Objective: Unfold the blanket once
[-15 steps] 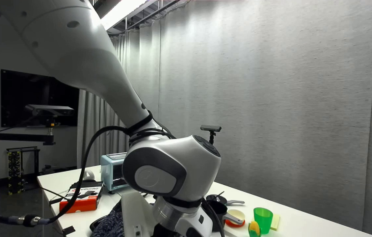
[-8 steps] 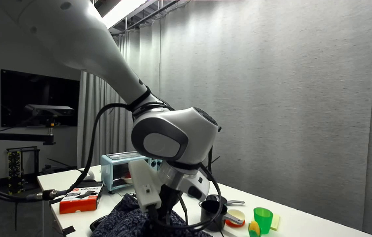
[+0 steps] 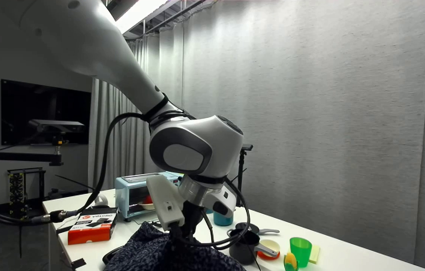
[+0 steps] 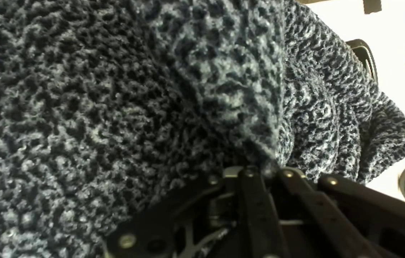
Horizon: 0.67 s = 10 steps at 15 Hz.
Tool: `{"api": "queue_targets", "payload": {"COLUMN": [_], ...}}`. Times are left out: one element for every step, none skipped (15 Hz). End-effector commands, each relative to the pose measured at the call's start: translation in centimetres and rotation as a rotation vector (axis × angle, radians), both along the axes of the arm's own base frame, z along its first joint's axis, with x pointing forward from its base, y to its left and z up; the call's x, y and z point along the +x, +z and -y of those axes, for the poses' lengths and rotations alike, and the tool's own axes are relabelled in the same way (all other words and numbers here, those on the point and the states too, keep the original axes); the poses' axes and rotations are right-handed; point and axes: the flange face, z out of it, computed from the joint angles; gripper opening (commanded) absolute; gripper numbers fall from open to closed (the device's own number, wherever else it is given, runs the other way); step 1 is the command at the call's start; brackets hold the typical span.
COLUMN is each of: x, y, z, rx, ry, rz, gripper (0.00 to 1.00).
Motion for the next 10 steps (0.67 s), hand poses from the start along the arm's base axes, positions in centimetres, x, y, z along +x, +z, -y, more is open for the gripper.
{"api": "queue_targets", "payload": {"x": [0.0,0.0,0.2,0.5,1.2,1.9,2.8,3.6,4.5,5.2], "y": [0.1,0.1,0.2,0.4,0.7,1.0,1.3,1.6,1.8,2.0], "z": [0.0,0.0,-0.2,-0.6,-1.6,-2.5,-4.2,-5.8,-7.9,-9.7], "rx": [0.0,0.0,-0.001,-0.001,0.013,0.01,0.011,0.002,0.0,-0.002], "ry": [0.0,0.0,-0.006,-0.004,0.014,0.038,0.081,0.123,0.177,0.222], "rz": [-0.001,-0.001,0.002,0.001,0.015,0.026,0.038,0.051,0.058,0.065], "gripper": [0.07,0.02,0.02,0.02,0.02,0.02,0.02,0.02,0.02,0.02]}}
